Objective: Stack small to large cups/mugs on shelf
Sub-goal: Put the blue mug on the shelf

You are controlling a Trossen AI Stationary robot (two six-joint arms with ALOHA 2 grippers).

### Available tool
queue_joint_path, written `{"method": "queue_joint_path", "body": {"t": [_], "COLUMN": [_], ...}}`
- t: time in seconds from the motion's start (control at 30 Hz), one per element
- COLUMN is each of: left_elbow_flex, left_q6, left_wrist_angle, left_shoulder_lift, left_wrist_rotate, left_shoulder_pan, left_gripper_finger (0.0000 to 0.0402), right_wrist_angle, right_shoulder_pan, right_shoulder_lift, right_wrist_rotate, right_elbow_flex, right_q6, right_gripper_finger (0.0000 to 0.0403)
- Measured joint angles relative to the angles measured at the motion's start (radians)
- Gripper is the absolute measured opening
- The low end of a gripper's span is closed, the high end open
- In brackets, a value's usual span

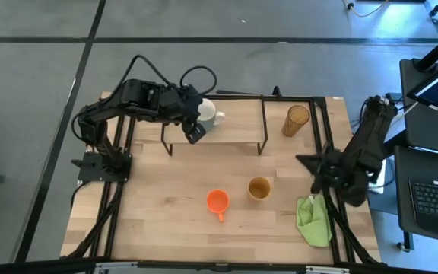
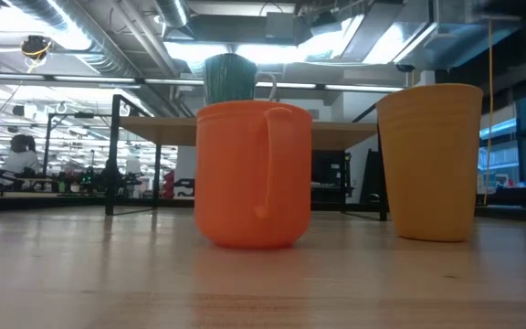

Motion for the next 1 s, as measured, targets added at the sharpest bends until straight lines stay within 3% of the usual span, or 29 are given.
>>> {"method": "queue_joint_path", "body": {"t": [0.1,0.17,0.37,0.43,0.57,0.87,1.0], "left_elbow_flex": [0.0,0.0,0.0,0.0,0.0,0.0,0.0], "left_q6": [0.012,0.024,0.055,0.068,0.072,0.072,0.053], "left_wrist_angle": [0.0,0.0,0.0,0.0,0.0,0.0,0.0], "left_shoulder_lift": [0.0,0.0,0.0,0.0,0.0,0.0,0.0], "left_wrist_rotate": [0.0,0.0,0.0,0.0,0.001,0.003,-0.008], "left_shoulder_pan": [0.0,0.003,0.027,0.037,0.05,0.046,0.046], "left_gripper_finger": [0.0,0.0001,0.0001,0.0001,0.0001,0.0001,0.0002], "right_wrist_angle": [0.125,0.155,0.284,0.397,0.626,0.642,0.608], "right_shoulder_pan": [-0.003,-0.019,-0.11,-0.139,-0.161,-0.161,-0.159], "right_shoulder_lift": [0.011,0.009,-0.02,-0.027,-0.029,-0.04,-0.041], "right_wrist_rotate": [0.085,0.038,-0.404,-0.486,-0.507,-0.413,-0.56], "right_elbow_flex": [0.173,0.292,0.573,0.616,0.662,0.726,0.735], "right_q6": [-0.413,-0.611,-0.936,-1.022,-1.074,-1.241,-1.233], "right_gripper_finger": [0.0016,0.0016,0.0016,0.0016,0.0016,0.0016,0.0016]}}
